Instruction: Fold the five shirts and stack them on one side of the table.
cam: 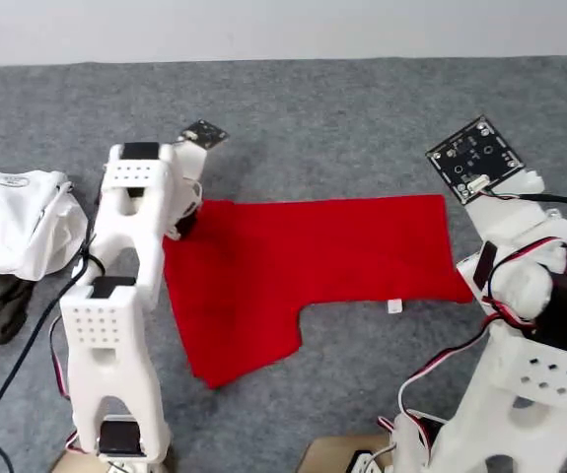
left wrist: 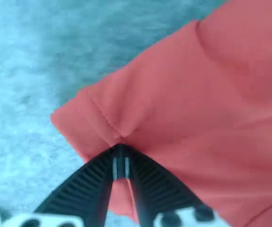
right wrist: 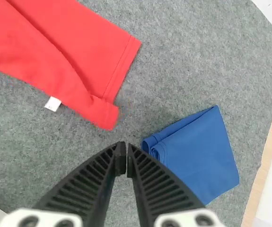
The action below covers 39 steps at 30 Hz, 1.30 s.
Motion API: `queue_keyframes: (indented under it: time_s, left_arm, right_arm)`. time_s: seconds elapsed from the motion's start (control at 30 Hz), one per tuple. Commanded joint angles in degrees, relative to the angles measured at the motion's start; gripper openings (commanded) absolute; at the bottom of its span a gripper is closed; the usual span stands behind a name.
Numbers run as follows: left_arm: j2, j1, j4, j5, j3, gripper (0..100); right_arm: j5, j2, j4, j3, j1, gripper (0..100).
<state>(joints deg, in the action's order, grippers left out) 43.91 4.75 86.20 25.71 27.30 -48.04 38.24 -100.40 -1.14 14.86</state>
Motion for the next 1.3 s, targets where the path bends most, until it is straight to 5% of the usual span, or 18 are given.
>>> queue_keyframes:
  time_s: [0.0,0.37,0.83,1.27]
  left_arm:
    - [1.14,2.29,4.92,1.05,8.84,1]
    - [2.55,0.00,12.57,1.58,21.93,1]
    - [2.02,0.26,14.33,1.41,21.67,1]
    - [2.02,0.26,14.33,-8.70,26.86,1]
  right_arm:
    - [0.62,0.84,-1.36,3.60,0.04,1.0]
    - [9.05,-3.12,18.86,18.90,-4.97,1.0]
    - [8.79,-33.63,46.29,19.69,-6.02,1.0]
    - [8.97,-65.36,50.24,-3.60,-5.93,1.0]
